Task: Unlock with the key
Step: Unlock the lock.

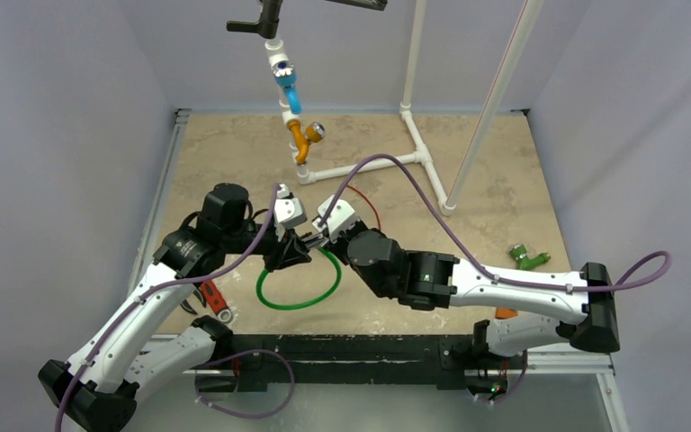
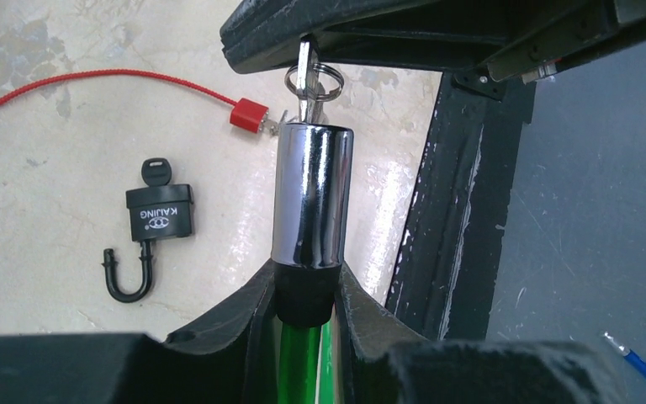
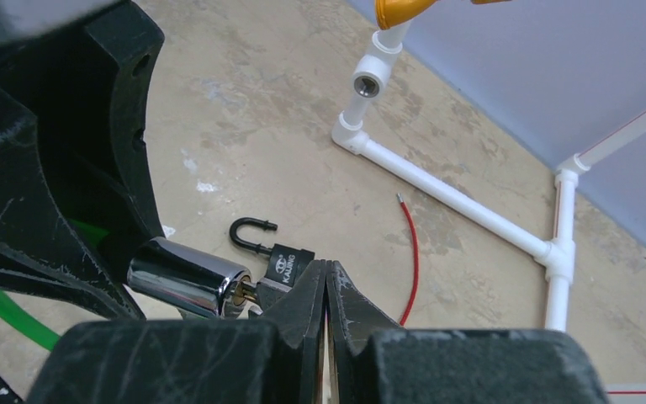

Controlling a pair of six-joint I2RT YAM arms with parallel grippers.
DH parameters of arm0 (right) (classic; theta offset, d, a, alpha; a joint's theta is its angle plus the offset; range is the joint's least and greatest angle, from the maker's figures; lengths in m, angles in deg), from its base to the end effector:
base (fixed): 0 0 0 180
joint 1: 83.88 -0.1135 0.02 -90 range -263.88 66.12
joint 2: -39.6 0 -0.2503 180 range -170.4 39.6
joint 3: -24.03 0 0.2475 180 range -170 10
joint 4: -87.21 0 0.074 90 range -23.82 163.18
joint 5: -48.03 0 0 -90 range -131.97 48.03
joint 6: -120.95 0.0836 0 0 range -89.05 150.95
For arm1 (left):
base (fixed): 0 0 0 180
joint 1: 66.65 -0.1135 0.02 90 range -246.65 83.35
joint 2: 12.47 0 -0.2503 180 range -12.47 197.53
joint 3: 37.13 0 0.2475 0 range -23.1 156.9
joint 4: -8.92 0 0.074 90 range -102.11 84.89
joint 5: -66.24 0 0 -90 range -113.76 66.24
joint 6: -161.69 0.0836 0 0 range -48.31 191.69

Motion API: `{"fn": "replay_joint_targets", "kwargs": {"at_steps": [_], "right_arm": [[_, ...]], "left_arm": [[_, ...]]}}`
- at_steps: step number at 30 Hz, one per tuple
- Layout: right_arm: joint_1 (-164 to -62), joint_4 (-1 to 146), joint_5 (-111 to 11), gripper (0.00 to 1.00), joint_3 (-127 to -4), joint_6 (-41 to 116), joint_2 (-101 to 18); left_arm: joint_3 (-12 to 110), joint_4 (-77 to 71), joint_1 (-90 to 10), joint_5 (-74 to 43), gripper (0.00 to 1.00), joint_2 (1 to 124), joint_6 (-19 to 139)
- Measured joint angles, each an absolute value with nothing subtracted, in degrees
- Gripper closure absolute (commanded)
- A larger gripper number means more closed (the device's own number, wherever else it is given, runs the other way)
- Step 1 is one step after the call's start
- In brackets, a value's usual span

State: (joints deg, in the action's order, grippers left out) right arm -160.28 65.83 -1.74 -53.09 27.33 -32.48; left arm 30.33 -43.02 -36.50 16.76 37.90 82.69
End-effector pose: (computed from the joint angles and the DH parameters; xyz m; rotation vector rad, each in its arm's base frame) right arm 0.1281 0.3001 0.3346 -0.7491 1.6308 0.2587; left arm 0.1541 -0.1523 0.3004 1.1310 1.8466 -0.9586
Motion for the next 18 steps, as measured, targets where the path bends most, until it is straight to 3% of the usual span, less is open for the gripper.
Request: {"fn": "replay_joint_targets", "kwargs": {"at_steps": [12, 17, 18], "right_arm": [[-163.1, 67.5, 4.9, 0.98, -54.5, 28.0, -36.5], [-163.1, 64.6, 3.3, 0.59, -54.6, 29.7, -34.6], [-162.9, 63.8, 2.7, 0.56, -54.6, 29.9, -33.5]], "left_arm": [[30.3, -45.9, -36.5, 16.3, 1.00, 37.2, 81.2], [30.5, -47.4, -36.5, 17.0, 1.00, 37.0, 83.5], [30.7, -47.7, -36.5, 17.3, 1.00, 36.9, 84.5]]}}
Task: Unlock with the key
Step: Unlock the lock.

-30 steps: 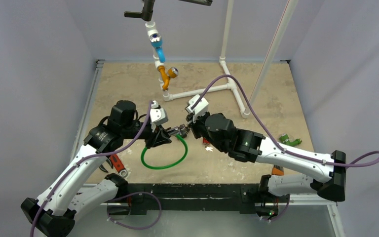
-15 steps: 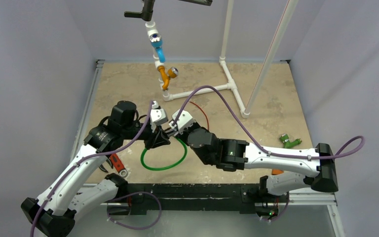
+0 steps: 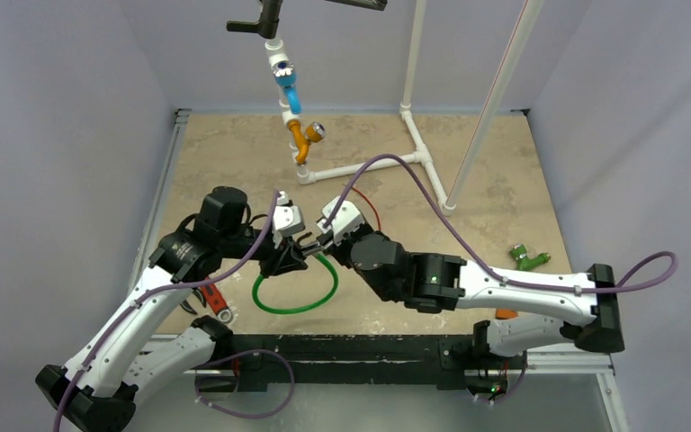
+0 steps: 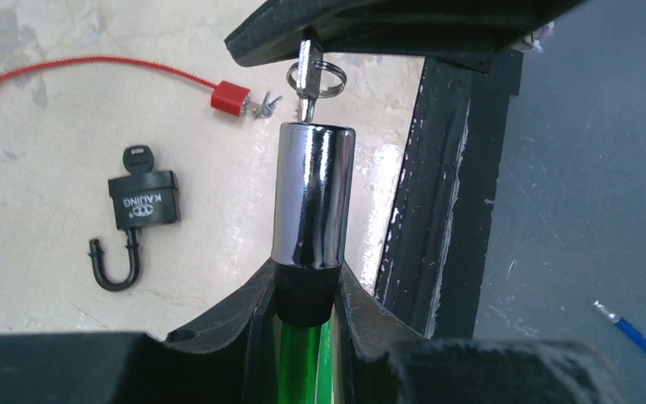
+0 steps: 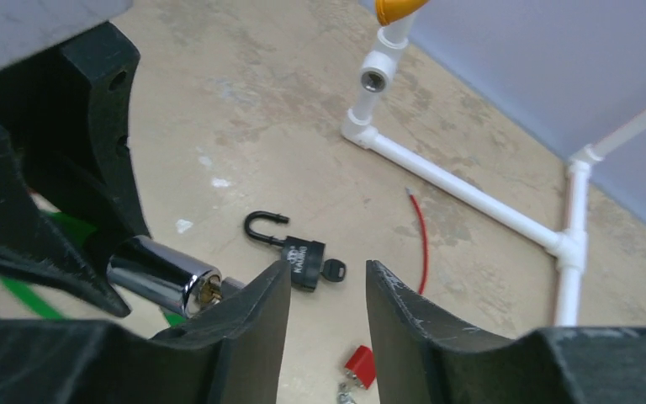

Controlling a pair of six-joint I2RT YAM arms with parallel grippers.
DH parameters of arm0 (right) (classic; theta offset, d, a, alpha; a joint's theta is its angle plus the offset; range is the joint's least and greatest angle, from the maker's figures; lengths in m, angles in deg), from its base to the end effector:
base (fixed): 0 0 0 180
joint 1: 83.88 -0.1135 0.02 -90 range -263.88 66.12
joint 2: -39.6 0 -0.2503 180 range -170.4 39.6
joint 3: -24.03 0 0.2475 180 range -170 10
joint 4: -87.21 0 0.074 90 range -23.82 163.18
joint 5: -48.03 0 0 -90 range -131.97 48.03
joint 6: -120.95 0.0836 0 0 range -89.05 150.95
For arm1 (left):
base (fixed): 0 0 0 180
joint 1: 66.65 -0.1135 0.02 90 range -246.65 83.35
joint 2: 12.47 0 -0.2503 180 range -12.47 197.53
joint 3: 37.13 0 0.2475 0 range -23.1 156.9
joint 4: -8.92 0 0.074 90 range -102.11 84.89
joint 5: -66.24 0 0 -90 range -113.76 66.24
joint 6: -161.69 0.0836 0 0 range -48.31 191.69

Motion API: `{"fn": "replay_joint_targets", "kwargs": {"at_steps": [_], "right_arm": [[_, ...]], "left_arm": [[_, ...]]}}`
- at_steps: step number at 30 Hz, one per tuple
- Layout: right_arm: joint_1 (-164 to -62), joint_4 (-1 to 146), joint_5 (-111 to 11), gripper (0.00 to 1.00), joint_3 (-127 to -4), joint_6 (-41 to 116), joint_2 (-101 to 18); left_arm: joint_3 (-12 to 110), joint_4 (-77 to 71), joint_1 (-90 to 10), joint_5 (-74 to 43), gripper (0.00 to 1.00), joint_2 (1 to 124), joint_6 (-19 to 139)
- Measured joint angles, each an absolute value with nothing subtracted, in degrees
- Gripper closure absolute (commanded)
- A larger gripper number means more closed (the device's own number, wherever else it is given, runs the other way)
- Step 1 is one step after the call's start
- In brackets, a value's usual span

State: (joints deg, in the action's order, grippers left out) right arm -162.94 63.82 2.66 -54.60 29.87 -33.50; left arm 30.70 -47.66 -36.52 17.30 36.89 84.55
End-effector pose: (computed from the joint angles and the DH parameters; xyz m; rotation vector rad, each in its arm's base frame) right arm 0.1185 0.3037 0.3359 -0.7145 1.6491 0.2398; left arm 0.1450 -0.1477 0.2973 1.1647 1.8770 -0.9634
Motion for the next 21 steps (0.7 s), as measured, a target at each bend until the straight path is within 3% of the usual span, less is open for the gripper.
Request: {"fn": "replay_joint_targets", "kwargs": {"at_steps": [7, 12, 21], "right_arm": [[-155.2, 57.2, -13.8, 0.53, -57.3, 33.2, -21.7], [-150.2, 56.5, -28.1, 0.40, -57.6, 36.5, -15.8], [-141.5, 58.6, -58.2, 0.49, -57.1, 42.5, -18.4]], "left_arm": [[33.2, -50.4, -36.5, 20.1, 1.00, 35.4, 95.5], [34.4, -53.0, -36.5, 21.1, 1.00, 34.7, 99.8], [34.7, -53.1, -36.5, 22.9, 1.00, 33.4, 100.3]]}}
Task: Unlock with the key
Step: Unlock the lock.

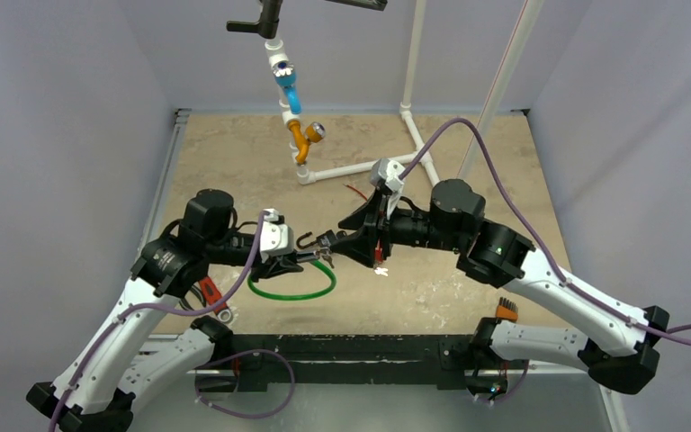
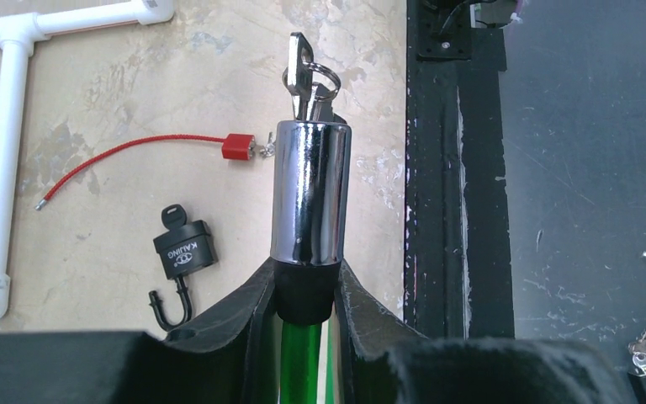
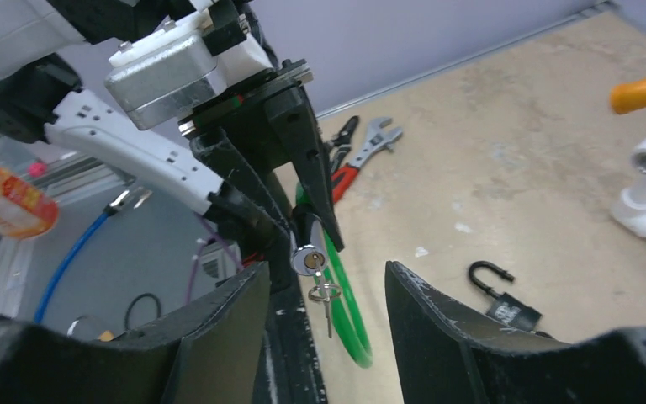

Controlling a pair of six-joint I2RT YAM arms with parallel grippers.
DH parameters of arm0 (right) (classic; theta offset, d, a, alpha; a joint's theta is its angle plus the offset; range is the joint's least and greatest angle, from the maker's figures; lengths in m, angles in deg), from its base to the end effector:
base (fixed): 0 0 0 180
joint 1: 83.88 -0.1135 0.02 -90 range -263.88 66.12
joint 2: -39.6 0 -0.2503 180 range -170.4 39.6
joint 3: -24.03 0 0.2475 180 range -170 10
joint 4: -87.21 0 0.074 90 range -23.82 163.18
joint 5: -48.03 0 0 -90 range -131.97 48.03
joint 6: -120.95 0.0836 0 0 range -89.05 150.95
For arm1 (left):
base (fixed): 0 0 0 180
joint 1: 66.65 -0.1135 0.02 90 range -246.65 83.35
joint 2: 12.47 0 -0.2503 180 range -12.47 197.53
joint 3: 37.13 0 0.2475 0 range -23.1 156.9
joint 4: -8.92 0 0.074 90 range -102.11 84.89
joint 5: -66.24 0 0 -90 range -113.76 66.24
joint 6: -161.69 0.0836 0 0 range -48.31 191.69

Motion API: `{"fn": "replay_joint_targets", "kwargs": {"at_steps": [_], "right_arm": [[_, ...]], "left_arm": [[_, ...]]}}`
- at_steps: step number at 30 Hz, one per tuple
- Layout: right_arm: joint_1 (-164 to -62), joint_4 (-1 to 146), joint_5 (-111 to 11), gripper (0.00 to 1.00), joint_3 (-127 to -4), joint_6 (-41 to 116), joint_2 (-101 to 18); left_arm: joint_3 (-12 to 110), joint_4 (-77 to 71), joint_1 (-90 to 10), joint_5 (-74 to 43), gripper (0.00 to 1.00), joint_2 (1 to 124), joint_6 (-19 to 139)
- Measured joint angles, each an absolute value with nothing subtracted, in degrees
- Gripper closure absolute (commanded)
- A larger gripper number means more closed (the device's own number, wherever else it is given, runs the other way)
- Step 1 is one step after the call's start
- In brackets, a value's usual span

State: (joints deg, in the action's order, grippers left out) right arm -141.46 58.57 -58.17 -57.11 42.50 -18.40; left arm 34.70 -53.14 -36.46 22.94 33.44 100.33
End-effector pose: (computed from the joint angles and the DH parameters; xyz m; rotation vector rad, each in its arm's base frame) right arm 0.1243 0.2392 0.4082 -0.9082 1.5491 1.1264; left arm 0.1202 -0.1403 0.3240 1.4054 1.5727 -0.9035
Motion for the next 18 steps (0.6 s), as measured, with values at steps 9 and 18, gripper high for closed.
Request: {"fn": "replay_joint_targets", "kwargs": {"at_steps": [9, 18], "right_arm": [[-140.3, 59.5, -70.0, 0.54, -57.0, 45.3, -21.9], [-140.2, 60.8, -73.0, 0.75, -56.0, 46.0, -23.8]], "left_arm": [[34.7, -52.7, -36.5, 24.0, 1.00, 32.0, 99.8], [34.7, -52.4, -36.5, 24.1, 1.00, 32.0, 99.7]]}}
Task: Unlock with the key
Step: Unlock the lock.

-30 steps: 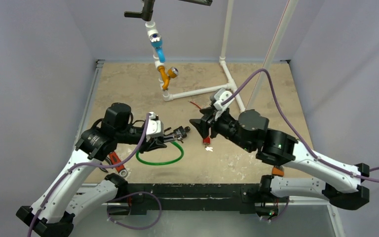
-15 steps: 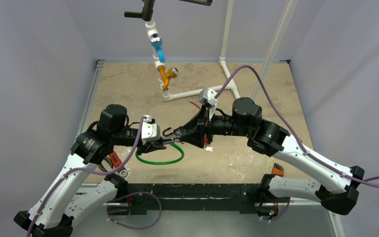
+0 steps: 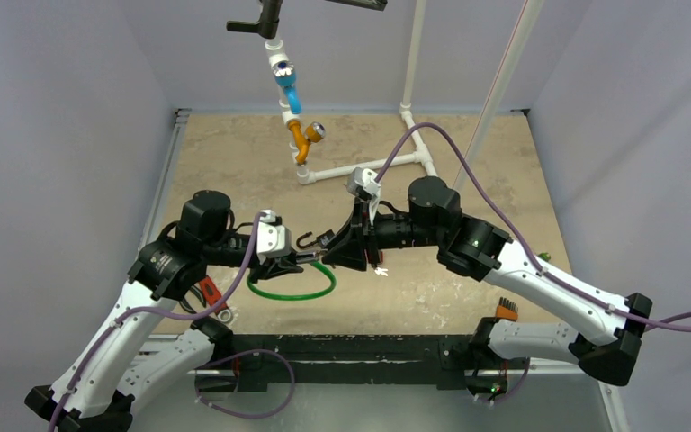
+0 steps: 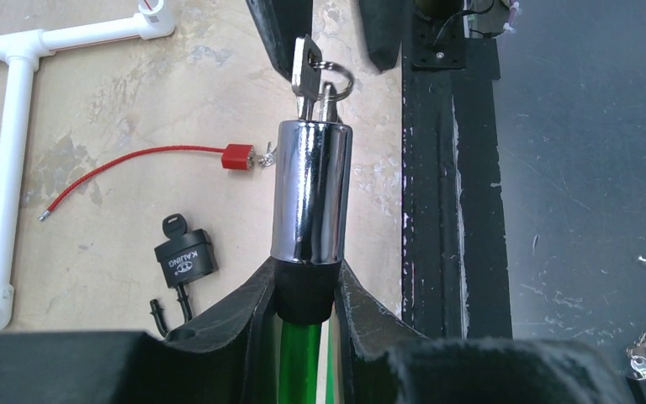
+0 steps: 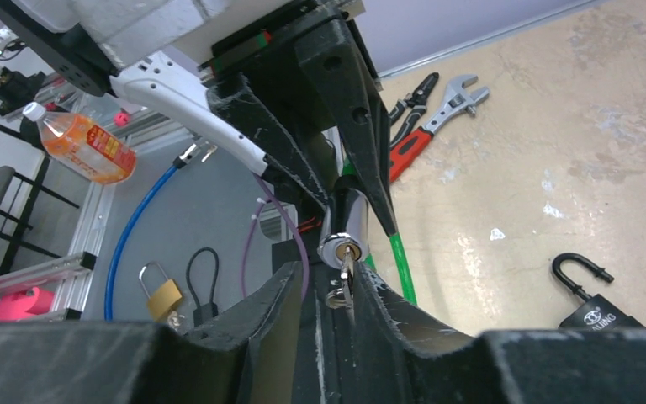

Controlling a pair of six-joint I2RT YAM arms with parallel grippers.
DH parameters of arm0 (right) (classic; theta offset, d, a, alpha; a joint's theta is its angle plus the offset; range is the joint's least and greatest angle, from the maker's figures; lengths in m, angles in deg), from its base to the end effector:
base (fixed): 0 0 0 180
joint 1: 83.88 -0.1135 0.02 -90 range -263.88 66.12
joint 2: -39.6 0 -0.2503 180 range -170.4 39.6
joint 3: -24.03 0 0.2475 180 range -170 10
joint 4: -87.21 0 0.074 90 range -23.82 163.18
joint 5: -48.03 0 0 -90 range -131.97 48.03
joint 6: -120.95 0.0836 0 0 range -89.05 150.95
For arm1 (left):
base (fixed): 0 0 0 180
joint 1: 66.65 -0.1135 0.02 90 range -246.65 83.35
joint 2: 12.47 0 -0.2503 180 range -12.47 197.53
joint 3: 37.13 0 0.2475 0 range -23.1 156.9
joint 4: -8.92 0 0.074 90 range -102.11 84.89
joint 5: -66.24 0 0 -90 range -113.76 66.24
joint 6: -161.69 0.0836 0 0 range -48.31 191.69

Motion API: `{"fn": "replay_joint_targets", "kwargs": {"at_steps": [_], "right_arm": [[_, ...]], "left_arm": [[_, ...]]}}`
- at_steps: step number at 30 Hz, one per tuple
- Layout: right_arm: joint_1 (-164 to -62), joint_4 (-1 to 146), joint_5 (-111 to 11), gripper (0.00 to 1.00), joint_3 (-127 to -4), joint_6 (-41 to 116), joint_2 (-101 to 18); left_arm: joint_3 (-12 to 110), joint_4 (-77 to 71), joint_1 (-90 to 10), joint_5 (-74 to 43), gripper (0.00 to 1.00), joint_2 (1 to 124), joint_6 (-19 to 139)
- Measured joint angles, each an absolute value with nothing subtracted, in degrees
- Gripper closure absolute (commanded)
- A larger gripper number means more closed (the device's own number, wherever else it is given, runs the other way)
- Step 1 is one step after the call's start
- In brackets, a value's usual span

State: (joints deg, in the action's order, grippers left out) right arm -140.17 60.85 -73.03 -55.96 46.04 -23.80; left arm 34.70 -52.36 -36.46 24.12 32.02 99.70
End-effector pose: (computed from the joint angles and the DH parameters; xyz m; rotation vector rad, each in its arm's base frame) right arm 0.1243 0.2640 0.3833 -1.0720 1.6027 1.3465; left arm 0.1151 -0.1387 0.3300 1.3994 1.5326 -0.9170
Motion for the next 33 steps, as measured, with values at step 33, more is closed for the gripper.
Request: {"fn": "replay_joint_targets", "kwargs": {"at_steps": [33], "right_arm": [[-132.5, 73.4, -79.8, 1.00, -51.8, 62.4, -32.4]], "left_arm": [[39.5, -57.1, -33.5, 5.8, 1.00, 34.3, 116.1]]}}
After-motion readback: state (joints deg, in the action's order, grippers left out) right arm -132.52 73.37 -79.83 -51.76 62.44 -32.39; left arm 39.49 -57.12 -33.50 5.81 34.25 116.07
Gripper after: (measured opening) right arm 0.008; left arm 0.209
